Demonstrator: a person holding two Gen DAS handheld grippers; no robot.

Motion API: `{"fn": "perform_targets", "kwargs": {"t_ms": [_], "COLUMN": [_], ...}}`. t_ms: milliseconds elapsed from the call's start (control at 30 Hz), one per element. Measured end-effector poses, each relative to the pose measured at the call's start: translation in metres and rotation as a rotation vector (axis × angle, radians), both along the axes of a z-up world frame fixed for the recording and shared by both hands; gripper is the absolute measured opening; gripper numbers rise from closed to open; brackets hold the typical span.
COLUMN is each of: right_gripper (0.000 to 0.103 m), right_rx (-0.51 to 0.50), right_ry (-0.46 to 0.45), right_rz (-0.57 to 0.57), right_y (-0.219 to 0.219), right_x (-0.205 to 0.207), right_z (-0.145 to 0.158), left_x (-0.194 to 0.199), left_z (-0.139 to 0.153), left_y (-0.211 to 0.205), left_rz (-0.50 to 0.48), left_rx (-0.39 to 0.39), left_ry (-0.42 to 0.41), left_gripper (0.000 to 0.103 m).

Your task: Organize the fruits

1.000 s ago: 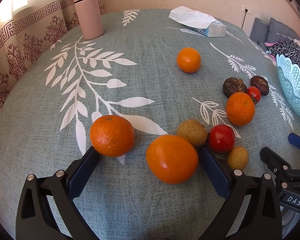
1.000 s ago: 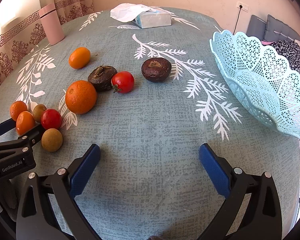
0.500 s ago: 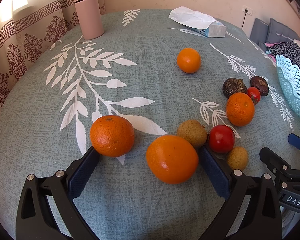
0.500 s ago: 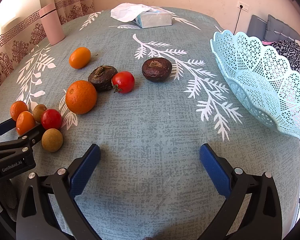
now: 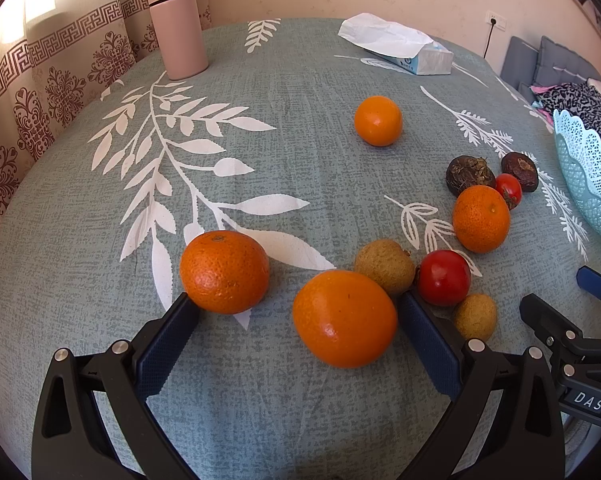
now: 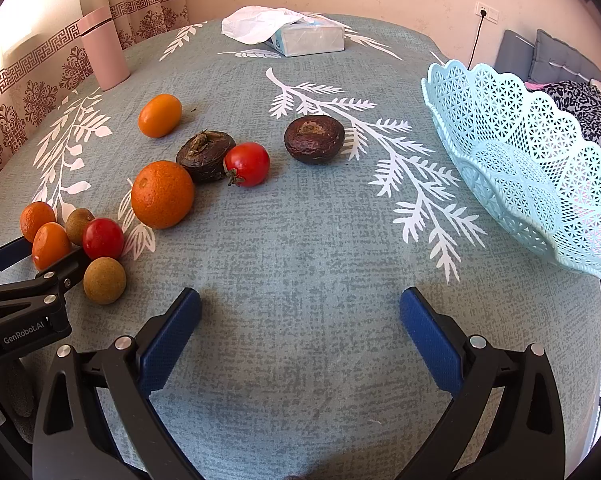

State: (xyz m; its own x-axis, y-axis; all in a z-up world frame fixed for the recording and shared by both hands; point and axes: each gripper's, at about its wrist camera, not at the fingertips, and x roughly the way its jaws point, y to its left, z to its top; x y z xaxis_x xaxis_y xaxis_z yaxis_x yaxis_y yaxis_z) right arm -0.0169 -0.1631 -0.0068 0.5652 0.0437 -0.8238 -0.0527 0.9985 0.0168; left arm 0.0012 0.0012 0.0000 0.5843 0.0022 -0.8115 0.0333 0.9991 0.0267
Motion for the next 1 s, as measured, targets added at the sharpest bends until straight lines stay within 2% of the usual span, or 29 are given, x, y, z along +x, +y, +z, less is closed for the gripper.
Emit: {"fn": "perform_targets", "kwargs": {"t_ms": [833,1000], "right_gripper": [0.101,0.101], "right_rx": [0.003,0.017], "right_ry": [0.001,-0.005], "right_rz": [0.004,0.003], "right_y": [0.0008,-0.0007], "right_x": [0.0011,0.0016], "right_z": [-0.0009,0.0000], "left_x": [0.0002,-0.0008], "left_z": [0.0001,0.0024], "left_y": [0.0000,0.0042], "left_rz": [0.000,-0.008], "left_rx": [0.000,-0.026], "left_ry": [0.000,-0.008], "left_gripper": [0.098,0.098]}}
